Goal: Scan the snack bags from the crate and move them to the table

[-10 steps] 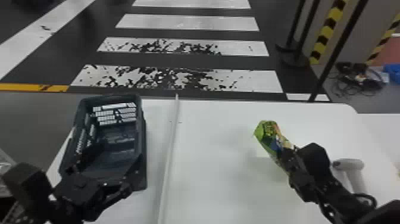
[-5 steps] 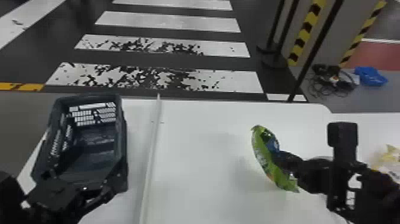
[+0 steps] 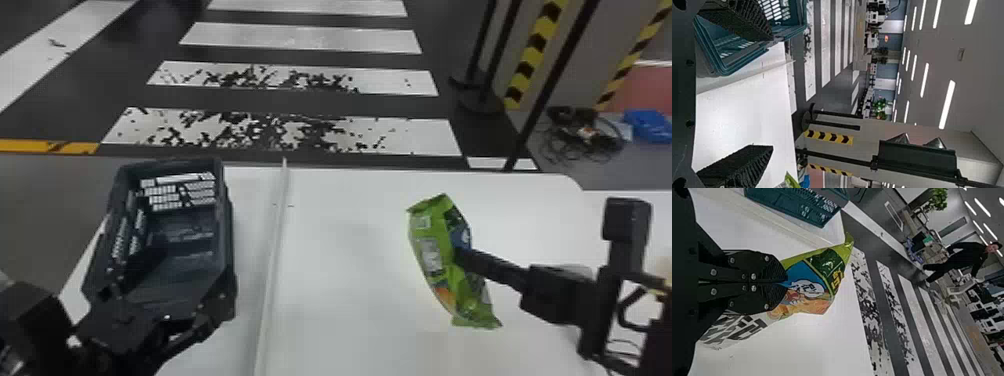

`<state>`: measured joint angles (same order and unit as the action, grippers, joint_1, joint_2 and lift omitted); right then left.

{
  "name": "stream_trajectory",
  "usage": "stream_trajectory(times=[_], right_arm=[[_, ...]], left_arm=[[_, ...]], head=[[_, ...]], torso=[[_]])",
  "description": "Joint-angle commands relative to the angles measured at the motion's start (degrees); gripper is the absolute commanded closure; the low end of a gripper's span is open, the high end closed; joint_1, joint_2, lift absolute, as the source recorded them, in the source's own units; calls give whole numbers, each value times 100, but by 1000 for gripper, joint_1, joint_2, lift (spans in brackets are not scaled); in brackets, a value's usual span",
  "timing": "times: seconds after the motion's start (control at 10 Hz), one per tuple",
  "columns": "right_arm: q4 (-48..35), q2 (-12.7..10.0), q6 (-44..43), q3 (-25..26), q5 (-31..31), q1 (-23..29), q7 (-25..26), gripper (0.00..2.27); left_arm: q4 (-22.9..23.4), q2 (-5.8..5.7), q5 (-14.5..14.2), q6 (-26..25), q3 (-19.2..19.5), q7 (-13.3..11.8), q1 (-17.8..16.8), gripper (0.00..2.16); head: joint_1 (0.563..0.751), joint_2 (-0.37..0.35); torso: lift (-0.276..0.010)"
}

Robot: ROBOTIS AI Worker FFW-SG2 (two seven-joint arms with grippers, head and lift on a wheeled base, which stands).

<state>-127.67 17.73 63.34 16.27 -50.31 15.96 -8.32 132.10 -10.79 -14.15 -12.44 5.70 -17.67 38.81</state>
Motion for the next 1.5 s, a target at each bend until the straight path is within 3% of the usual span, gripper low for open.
stream_trajectory(times=[0.0, 0.2, 0.7, 0.9, 1.2, 1.3, 1.4], right_arm=[[119, -24, 201, 289, -621, -75, 6, 2246], [559, -77, 342, 605, -1359, -119, 85, 2246], [2062, -288, 342, 781, -1851, -471, 533, 2246], [2484, -262, 342, 834, -1816, -717, 595, 2246], [2466, -279, 201, 737, -858, -840, 665, 2246], [2449, -253, 236, 702, -577, -849, 586, 2051], [2405, -253, 236, 640, -225, -849, 454, 1386]], left_arm=[[9, -2, 0, 0, 1, 0, 4, 9], [9, 16, 0, 0, -16, 0, -13, 9], [0, 24, 61, -18, -60, 0, -22, 9], [0, 24, 79, -18, -60, 0, -5, 9], [9, 16, 79, -18, -78, 0, -5, 9], [9, 7, 79, -18, -69, 0, -5, 9], [9, 7, 79, -18, -69, 0, -5, 9]], head=[[695, -14], [695, -15], [695, -63], [695, -76], [695, -104], [695, -112], [695, -126]], torso=[[-95], [-95], [-95], [-95], [-95], [-95], [-95]])
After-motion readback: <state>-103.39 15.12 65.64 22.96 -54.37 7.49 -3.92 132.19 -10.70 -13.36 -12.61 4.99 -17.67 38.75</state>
